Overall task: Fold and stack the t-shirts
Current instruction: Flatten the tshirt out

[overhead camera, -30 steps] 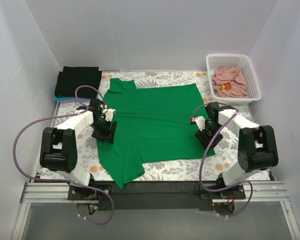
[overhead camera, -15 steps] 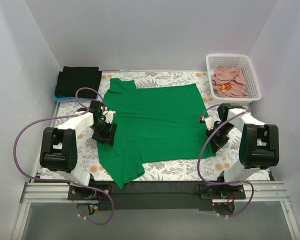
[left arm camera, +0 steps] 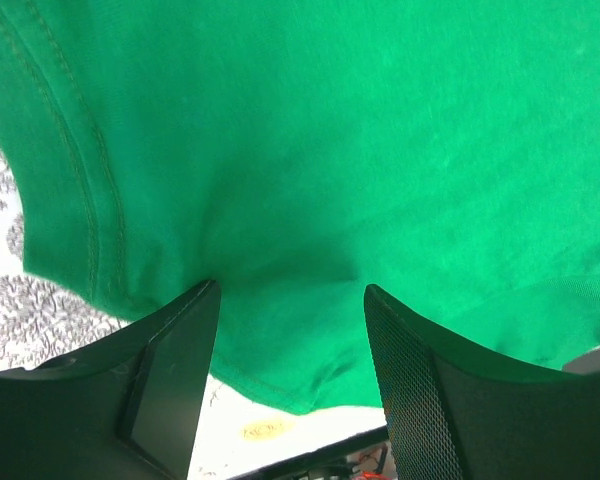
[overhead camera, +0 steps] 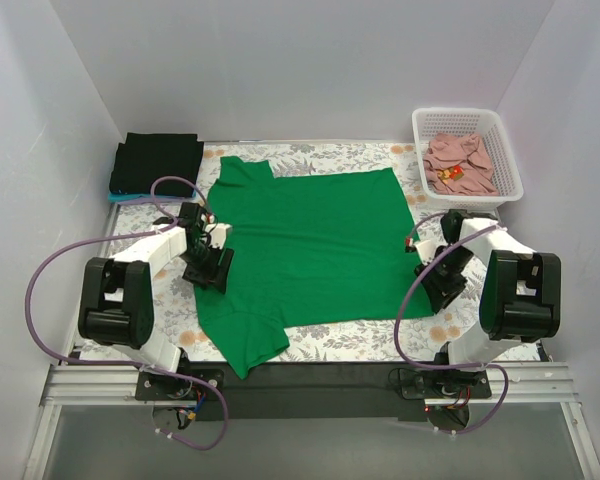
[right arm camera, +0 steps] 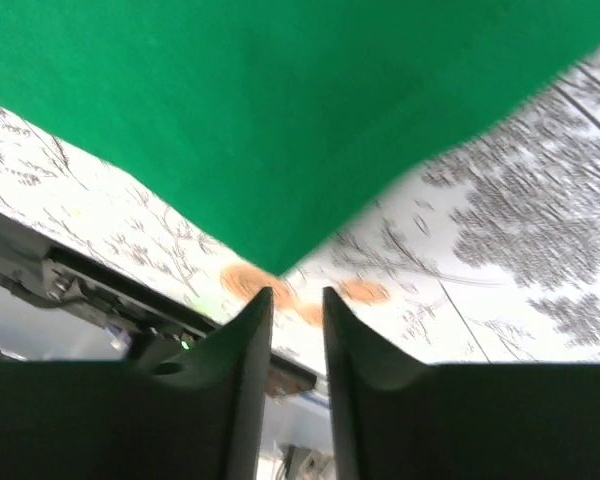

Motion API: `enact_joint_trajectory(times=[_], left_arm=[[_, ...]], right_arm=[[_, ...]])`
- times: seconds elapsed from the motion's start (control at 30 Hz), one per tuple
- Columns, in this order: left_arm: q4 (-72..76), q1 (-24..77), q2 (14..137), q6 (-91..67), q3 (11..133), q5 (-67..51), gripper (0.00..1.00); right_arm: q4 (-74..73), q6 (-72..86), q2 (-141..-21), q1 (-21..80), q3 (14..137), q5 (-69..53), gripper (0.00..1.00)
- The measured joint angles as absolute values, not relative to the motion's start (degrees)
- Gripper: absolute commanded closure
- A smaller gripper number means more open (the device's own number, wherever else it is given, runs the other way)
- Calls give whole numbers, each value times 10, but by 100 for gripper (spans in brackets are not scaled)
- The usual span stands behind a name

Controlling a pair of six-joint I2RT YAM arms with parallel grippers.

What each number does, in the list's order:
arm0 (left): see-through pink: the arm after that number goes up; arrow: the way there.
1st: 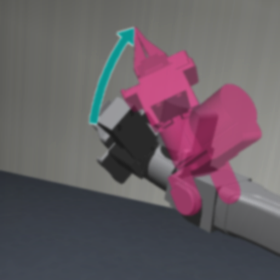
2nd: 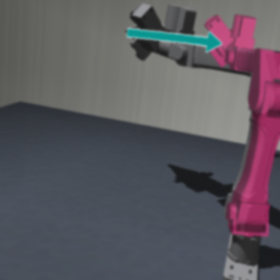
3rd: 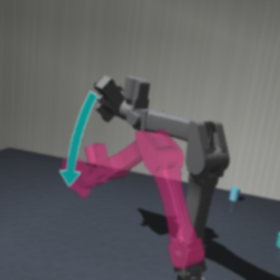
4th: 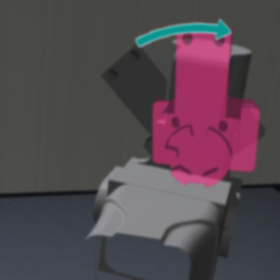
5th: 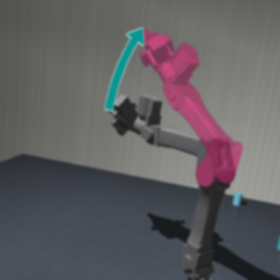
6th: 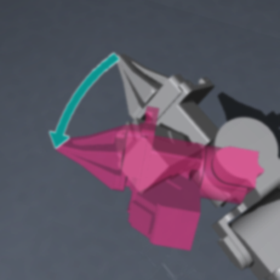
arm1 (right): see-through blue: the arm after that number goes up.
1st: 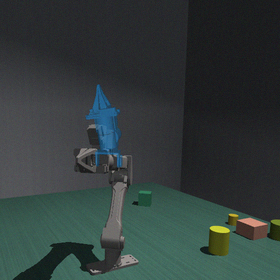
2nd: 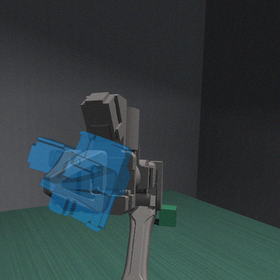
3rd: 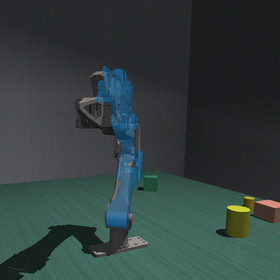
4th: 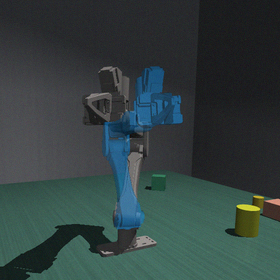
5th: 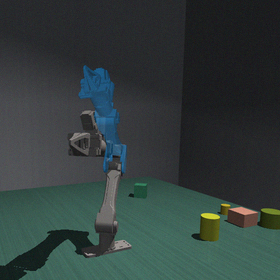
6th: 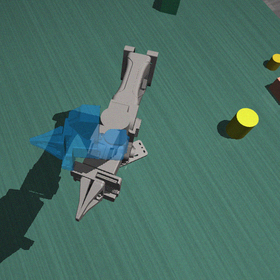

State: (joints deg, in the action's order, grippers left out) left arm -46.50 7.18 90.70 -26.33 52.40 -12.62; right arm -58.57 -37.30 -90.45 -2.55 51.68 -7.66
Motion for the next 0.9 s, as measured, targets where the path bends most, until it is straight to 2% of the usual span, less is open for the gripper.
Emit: enact_joint_trajectory(times=[0.1,0.27,0.37,0.53,0.9], left_arm=[[-481,72,890,-262,529,-127,39],[-518,72,889,-264,626,-135,39],[-508,72,902,-264,671,-141,39],[-505,72,925,-263,656,-147,41],[-486,72,926,-250,544,-133,42]], right_arm=[[-609,-378,-905,-26,564,-60,42],[-611,-373,-922,-14,712,-79,43],[-597,-362,-949,12,743,-98,46],[-583,-347,-998,57,719,-128,50],[-525,-342,-973,116,573,-103,51]])
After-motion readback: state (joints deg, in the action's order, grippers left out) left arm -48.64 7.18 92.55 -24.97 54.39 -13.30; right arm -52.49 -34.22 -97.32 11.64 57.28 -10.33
